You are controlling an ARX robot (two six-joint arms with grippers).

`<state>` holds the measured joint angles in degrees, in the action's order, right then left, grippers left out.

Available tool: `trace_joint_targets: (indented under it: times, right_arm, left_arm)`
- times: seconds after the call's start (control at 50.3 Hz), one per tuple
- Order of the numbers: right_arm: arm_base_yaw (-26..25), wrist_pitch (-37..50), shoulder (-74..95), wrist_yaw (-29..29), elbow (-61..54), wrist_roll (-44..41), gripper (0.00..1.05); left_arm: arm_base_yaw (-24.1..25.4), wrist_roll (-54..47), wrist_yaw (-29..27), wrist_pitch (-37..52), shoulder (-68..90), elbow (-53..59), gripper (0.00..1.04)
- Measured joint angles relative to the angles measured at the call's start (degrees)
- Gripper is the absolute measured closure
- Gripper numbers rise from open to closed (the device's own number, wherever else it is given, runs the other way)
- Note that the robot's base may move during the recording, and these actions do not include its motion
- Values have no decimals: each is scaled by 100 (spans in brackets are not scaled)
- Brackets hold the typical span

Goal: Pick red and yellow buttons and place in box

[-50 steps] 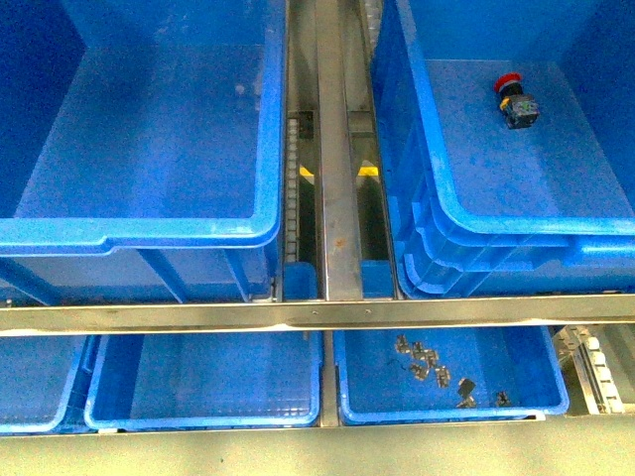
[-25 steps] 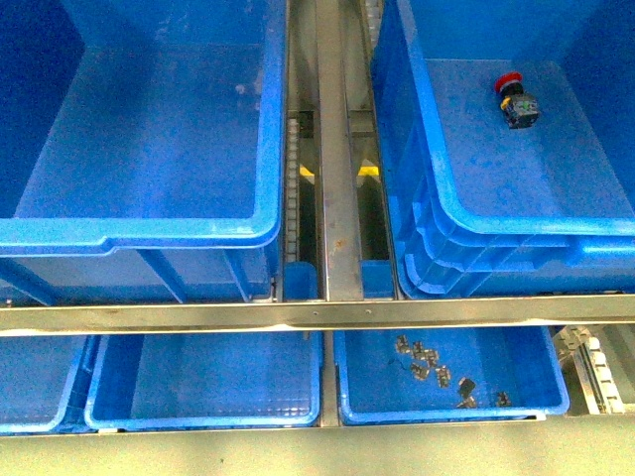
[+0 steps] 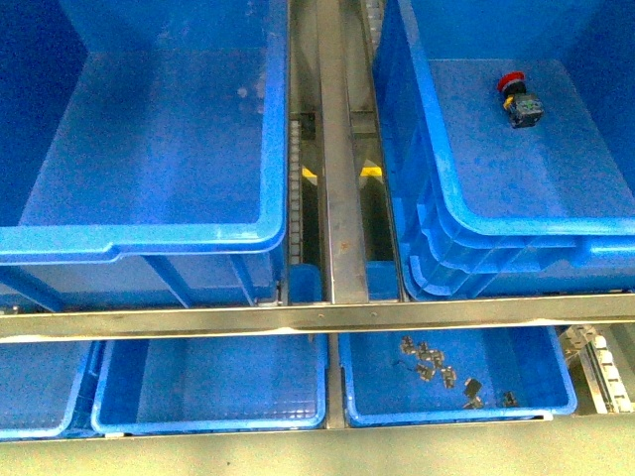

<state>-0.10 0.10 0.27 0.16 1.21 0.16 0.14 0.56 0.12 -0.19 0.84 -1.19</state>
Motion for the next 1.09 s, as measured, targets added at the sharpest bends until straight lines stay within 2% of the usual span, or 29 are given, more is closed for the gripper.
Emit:
trace_joint_targets:
  times: [0.06,0.934,1.093]
  right_arm:
    - [0,-2,0,20,0,2,5]
    - [2,-11,0,-13,0,0,6]
    - [2,-13,0,-20,0,0,6]
  left_arm:
    - [0,-2,24,2,0,0,102]
    - [-2,-7,-13,15,0,0,102]
    - [-2,-11,-9,17,0,0,79]
